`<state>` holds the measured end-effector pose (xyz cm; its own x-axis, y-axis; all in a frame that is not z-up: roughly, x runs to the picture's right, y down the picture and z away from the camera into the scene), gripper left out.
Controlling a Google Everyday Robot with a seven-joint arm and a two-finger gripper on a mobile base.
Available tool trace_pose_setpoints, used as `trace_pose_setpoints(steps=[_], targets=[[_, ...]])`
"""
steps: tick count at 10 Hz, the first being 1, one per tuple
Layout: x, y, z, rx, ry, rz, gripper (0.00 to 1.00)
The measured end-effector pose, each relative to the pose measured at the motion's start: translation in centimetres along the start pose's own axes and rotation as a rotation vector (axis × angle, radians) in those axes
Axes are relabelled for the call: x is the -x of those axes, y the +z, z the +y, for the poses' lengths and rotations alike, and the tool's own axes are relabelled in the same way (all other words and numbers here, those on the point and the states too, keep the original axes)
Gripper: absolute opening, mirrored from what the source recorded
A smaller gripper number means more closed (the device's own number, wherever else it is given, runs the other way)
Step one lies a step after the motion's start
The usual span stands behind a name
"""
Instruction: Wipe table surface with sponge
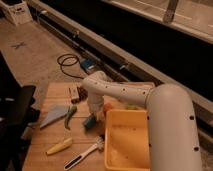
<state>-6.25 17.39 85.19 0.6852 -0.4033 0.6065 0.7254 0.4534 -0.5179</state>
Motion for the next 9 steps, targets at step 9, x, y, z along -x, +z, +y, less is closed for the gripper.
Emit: trace_pose_setpoints(steps=[9], targets=[[8.8,2.5,1.0,0.023,-0.119,-0.088,0.00]])
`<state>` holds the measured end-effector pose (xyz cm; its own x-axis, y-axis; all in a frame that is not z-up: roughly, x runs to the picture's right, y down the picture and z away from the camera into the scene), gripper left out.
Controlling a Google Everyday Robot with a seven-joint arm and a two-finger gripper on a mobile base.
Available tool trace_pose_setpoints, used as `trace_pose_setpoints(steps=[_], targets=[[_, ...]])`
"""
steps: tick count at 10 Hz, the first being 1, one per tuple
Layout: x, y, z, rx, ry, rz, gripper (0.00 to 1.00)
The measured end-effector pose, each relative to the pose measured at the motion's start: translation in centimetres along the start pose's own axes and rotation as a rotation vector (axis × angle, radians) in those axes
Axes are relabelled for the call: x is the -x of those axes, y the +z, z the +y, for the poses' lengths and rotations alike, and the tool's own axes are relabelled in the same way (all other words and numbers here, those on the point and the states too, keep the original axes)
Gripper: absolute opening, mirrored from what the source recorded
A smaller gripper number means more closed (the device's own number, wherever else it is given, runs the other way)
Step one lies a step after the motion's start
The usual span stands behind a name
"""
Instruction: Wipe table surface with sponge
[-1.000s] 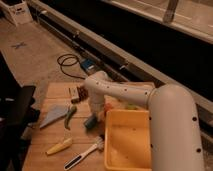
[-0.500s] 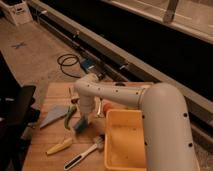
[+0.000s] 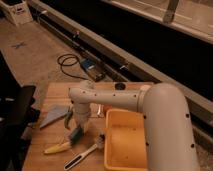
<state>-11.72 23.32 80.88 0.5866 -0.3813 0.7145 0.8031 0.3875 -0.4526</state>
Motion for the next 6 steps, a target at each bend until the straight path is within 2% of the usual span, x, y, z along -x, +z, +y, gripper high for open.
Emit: trace_pose_setpoints(steps=[1,3,4,6], targets=[[-0.4,0.1,1.6,0.017,0.025,-0.002,0.00],[-2.0,-0.2,4.4,0.073,0.097,0.030,0.00],[-2.5,-0.3,4.8,0.084,0.117,0.040,0.00],[-5.2,-1.2,4.6,0.078,0.163,0.065,0.00]])
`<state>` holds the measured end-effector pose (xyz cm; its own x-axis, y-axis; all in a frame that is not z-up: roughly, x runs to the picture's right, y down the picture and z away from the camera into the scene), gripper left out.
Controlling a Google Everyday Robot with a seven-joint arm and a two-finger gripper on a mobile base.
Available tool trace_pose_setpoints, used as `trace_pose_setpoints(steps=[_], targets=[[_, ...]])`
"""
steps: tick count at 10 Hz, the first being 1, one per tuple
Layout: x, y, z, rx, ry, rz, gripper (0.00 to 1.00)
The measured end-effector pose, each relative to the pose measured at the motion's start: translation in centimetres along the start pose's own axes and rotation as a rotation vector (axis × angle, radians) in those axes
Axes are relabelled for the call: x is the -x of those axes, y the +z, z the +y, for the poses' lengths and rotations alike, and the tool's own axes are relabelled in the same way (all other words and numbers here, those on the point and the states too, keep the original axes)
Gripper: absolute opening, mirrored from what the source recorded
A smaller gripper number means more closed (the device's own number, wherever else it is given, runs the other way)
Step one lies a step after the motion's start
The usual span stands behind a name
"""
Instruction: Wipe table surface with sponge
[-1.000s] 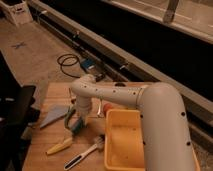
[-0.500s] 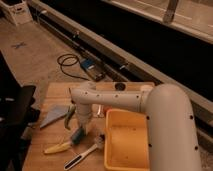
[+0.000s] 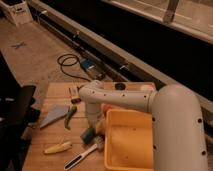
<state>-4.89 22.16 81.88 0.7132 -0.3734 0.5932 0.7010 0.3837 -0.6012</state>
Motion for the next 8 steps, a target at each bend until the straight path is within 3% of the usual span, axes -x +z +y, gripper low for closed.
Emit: trace_pose_setpoints(steps=[2,4,6,8], targets=[[-1.8,-1.0,-2.2,-0.021,0.002,0.021,0.00],[-1.9,-1.6,-4.8,-0.039,-0.026,0.035,0.00],[-0.1,-1.7,-6.7,-0.064,-0.077,0.032,0.00],[2.4,-1.4,-7.1,-0.073,-0.121,0.020,0.00]])
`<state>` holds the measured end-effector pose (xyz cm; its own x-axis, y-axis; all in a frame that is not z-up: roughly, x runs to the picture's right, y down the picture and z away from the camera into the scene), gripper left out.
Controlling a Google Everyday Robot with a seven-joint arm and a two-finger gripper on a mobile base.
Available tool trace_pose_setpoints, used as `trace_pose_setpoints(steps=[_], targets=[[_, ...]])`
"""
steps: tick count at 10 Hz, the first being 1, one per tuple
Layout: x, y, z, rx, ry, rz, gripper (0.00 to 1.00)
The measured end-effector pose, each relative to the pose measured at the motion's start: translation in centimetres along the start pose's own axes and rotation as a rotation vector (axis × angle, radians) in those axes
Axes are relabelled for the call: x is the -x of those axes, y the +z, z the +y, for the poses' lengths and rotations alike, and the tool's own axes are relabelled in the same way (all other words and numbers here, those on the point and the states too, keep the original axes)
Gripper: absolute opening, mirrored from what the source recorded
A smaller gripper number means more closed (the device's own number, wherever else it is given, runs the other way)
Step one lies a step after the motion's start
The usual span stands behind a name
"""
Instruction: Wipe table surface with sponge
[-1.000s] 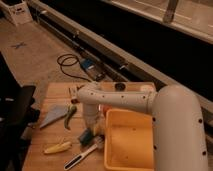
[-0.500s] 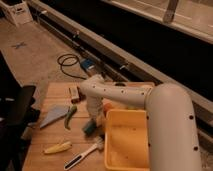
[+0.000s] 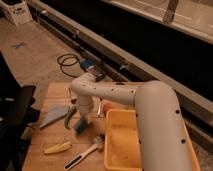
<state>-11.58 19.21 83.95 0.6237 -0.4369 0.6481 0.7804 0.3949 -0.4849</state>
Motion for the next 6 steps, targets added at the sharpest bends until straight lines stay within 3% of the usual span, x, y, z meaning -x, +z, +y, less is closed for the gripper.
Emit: trace_pose_setpoints(steps=[3,4,6], targets=[[4.3,0.7,1.2,0.044,-0.041,-0.008,0.00],[4.9,0.9,2.4,0.069,-0.029,-0.007,0.00],[4.1,1.0,4.5,0.102,0.014,0.000,0.00]])
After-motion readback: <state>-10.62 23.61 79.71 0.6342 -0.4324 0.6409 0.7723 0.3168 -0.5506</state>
